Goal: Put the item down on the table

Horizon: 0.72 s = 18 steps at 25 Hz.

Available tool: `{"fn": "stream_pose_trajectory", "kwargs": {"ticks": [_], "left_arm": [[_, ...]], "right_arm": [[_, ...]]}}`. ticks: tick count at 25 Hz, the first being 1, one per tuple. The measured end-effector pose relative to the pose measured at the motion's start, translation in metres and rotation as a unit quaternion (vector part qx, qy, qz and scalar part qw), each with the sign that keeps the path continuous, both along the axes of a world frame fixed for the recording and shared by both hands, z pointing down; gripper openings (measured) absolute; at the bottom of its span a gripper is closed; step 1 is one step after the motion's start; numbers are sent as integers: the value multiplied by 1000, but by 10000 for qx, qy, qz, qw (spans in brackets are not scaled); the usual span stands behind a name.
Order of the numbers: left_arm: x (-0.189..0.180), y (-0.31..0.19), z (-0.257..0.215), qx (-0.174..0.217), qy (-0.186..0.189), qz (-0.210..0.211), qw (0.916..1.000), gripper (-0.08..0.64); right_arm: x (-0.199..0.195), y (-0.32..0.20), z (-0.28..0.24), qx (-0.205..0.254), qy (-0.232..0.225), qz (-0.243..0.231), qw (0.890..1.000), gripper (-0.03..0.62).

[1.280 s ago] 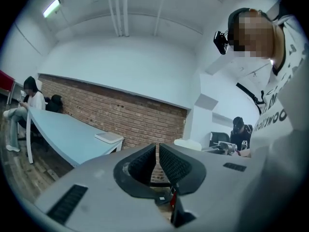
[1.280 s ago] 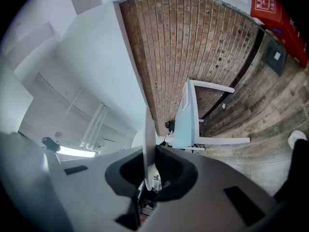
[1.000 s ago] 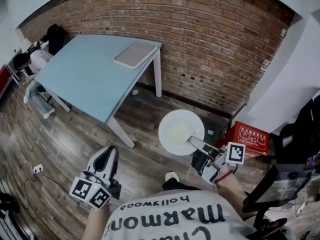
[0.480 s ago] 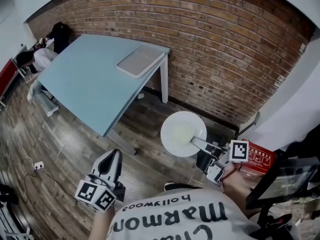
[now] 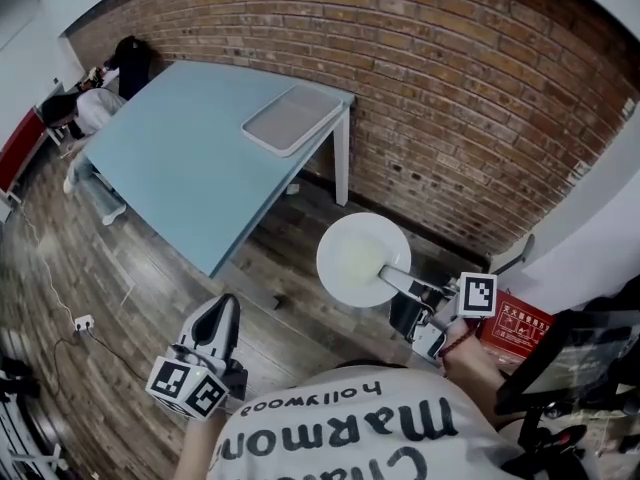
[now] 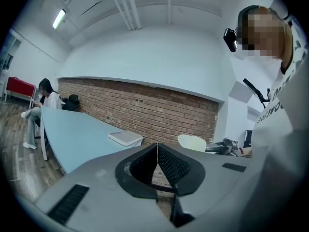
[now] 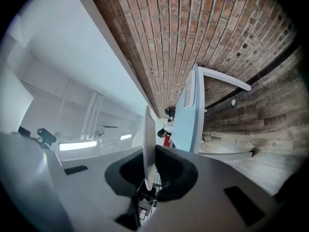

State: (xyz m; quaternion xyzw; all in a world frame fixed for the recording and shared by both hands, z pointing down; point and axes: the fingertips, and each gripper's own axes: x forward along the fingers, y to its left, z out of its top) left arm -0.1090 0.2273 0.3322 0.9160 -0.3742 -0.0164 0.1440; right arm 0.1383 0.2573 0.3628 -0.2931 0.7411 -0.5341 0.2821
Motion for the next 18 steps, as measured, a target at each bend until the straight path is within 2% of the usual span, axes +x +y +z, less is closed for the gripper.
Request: {"fn": "stream_pose_trajectory", "kwargs": {"ticks": [3,7,12,15,18], "left_arm": [[10,-10,-5,88,63,38,9999,11],[14,-17,-7,178,-48,42,9998,11],[-4,-19,3,-61,49,-167,9998,11],[-23,-23,12,-300,163,-322,9989,11],[-33,-36,18,-366,105,-358,9986,11]], "right_arm": [[6,-7,0,16,24,13,10000,29],[13,-19,-2,18,-55,77,10000,29],[8,-35,5,-63,-60,12,10000,29],[-8,-44,10,-92,1,-153,9998,29],[-22,-54,12,-123,49,-227,9997,29]]}}
